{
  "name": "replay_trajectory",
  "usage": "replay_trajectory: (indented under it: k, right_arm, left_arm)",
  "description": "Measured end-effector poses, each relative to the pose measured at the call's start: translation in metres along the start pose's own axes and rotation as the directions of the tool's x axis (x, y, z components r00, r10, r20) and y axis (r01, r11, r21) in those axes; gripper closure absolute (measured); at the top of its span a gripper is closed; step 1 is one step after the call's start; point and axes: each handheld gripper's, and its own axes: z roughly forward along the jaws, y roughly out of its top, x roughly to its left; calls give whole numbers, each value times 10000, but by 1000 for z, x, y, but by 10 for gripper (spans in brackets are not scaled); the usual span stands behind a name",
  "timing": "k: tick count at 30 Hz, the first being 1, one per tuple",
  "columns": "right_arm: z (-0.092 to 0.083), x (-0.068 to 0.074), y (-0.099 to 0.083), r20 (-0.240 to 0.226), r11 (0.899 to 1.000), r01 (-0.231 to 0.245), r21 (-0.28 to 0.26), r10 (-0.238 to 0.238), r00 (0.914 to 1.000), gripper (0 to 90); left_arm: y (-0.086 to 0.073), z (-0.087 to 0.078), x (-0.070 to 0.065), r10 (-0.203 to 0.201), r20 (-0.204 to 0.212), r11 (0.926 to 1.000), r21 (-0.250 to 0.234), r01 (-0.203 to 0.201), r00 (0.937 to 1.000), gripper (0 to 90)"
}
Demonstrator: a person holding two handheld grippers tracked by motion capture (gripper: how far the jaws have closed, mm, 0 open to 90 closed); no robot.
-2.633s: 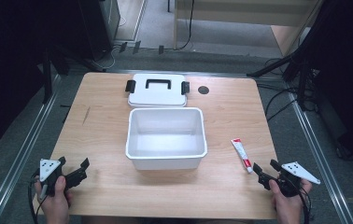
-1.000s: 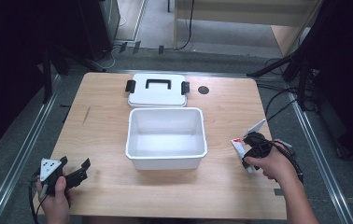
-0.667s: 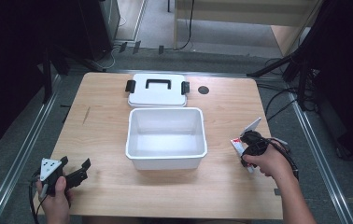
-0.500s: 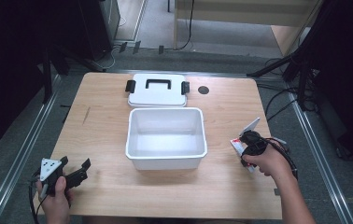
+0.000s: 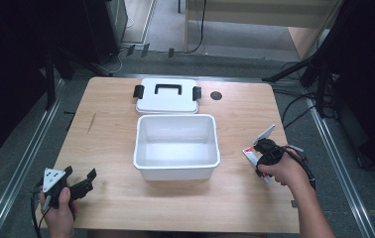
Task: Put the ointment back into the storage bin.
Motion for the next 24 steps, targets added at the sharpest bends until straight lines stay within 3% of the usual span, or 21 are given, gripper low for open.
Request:
replay_trajectory:
  k: [10,19,24]
  right_arm:
    - [-7,1,2,-225,9999,-137,-26,136,9997,724]
    - [-30,5,4,-318,9993,-242,-281,233,9992,725]
    - [-43,10,8,-429,9990,-48,-443,29,9991,725]
  left_arm:
    - [0,0,0,6,-21,10000,16,-6,10000,140]
    - [0,0,0,17,-21,10000,10,-17,10000,140]
    - [0,0,0,-4,-20,10000,21,4,10000,140]
